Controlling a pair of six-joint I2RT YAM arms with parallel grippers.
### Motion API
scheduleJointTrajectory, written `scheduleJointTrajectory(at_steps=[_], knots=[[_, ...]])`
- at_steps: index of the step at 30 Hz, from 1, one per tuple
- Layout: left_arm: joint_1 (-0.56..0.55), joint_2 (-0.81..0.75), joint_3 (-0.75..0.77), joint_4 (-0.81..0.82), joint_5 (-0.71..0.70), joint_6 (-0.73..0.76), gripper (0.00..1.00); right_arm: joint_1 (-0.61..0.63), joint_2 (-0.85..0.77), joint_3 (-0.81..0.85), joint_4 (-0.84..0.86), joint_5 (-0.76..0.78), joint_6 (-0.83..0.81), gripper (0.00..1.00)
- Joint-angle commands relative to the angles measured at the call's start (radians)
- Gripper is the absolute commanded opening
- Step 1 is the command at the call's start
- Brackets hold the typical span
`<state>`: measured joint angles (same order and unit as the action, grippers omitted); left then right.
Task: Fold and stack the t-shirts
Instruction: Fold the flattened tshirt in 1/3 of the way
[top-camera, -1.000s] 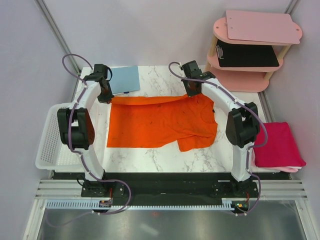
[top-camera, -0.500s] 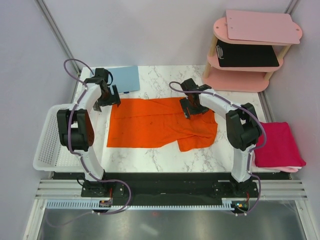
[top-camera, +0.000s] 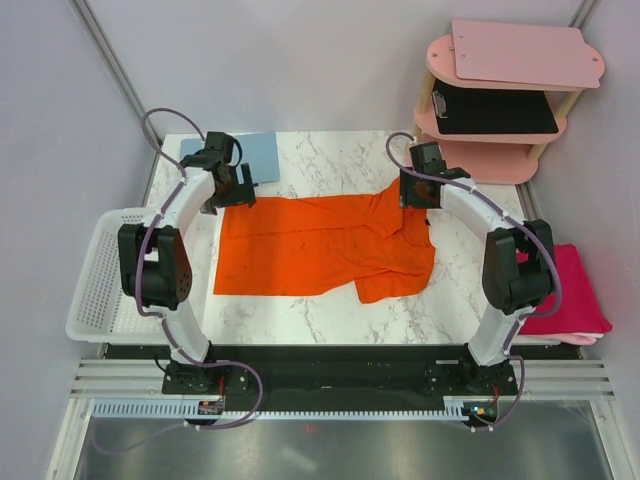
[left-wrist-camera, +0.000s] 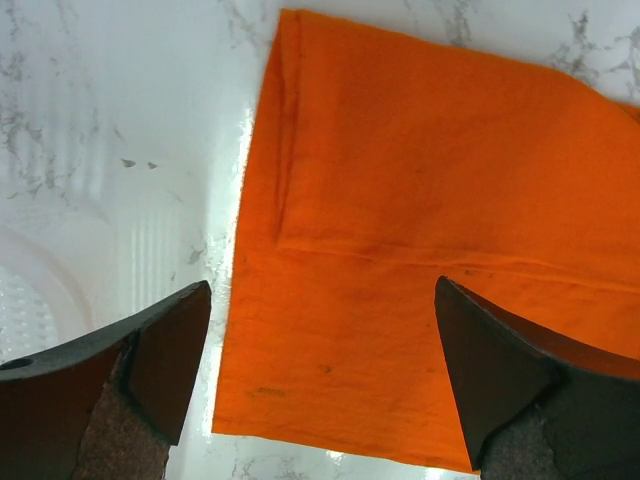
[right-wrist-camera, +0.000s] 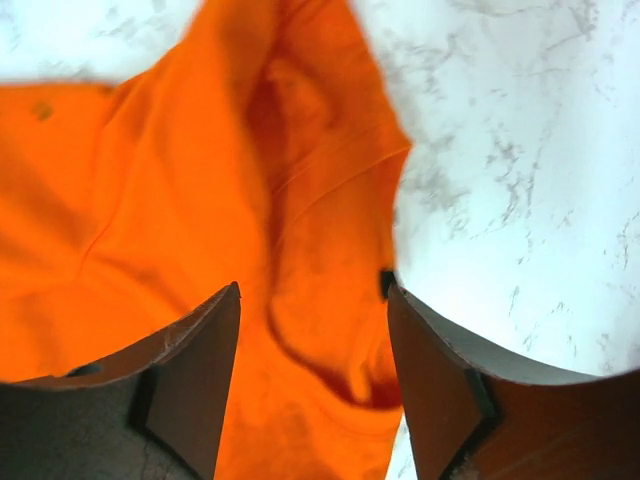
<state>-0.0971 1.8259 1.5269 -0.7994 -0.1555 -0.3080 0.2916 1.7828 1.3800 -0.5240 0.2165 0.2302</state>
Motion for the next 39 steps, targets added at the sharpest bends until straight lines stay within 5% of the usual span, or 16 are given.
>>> scheduleJointTrajectory(at_steps=[1,4,5,9,21,39], knots=[[-0.078,-0.013,0.052,0.057,-0.01,-0.002,1.0,-0.054,0.088,0.001,0.114,-0.055,0.04,0.64],[-0.119,0.022,0.071,0.063,-0.007,-0.002,1.0,-0.058,0.153,0.043,0.137,-0.058,0.037,0.45],[-0.127,0.032,0.073,0.062,-0.009,-0.005,0.99,-0.06,0.165,0.066,0.14,-0.068,0.038,0.32],[-0.167,0.068,0.069,0.068,-0.022,-0.022,0.99,-0.062,0.202,0.086,0.168,-0.103,0.043,0.16],[-0.205,0.108,0.056,0.081,-0.03,-0.034,0.99,-0.058,0.239,0.099,0.258,-0.258,0.07,0.16],[-0.21,0.111,-0.023,0.101,-0.035,-0.04,0.99,0.032,0.466,0.402,0.147,-0.399,0.047,0.24]])
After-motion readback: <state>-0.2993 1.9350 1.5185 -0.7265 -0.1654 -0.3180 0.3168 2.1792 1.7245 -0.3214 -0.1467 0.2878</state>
